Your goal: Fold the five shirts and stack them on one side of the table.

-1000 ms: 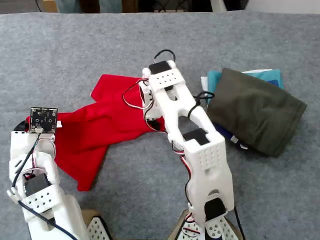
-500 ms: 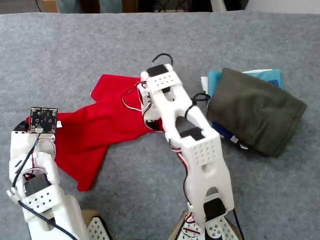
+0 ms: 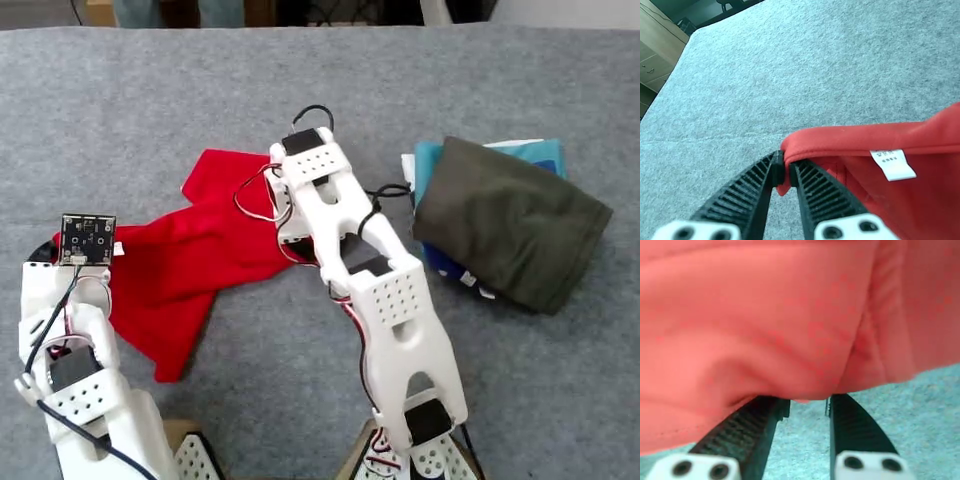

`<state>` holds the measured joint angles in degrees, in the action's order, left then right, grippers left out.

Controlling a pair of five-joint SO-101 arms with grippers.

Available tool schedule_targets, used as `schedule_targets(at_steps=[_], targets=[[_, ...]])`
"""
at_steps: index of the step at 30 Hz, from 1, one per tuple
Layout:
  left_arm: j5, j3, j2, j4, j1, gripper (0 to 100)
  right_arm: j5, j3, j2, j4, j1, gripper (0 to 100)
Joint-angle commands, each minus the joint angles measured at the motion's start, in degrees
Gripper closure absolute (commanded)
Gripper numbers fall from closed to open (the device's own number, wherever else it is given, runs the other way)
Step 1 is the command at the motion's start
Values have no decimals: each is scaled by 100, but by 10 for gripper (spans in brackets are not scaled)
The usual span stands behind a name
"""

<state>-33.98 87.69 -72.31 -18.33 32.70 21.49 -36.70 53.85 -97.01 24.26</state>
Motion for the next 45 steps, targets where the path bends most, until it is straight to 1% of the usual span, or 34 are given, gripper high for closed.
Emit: schedule_targets(at_steps=[1,4,7,10,16,22,26,30,35,38,41,43,45], targets=[[35,-259,-79,-26,4,970,70,-576,224,-79,255,795],[35,-259,-79,-26,4,970,26,-884,286,-281,255,771],[35,-259,-79,-26,4,970,26,-1068,295,-308,255,788],[35,-259,-79,-26,4,970,35,-1112,303,-246,255,822],[35,-259,-79,-26,4,970,18,-1103,470,-237,255,957],[9,-259,-79,-26,4,970,-97,-1121,558,-378,229,963],[26,-277,-79,-26,4,970,-158,-1059,171,-413,167,985],[44,-321,-79,-18,4,970,-273,-1033,-470,-413,9,984],[53,-532,-79,-26,-4,970,-475,-505,-1481,-413,-237,984],[404,-752,-79,-26,-4,970,-484,-48,-2176,-413,-378,984],[905,-1068,-79,-53,-22,970,-695,242,-2932,-404,-484,984],[1257,-1446,-79,-343,-40,970,-774,303,-3459,-404,-563,984],[1591,-2053,-44,-853,-101,970,-809,277,-4004,-378,-624,984]])
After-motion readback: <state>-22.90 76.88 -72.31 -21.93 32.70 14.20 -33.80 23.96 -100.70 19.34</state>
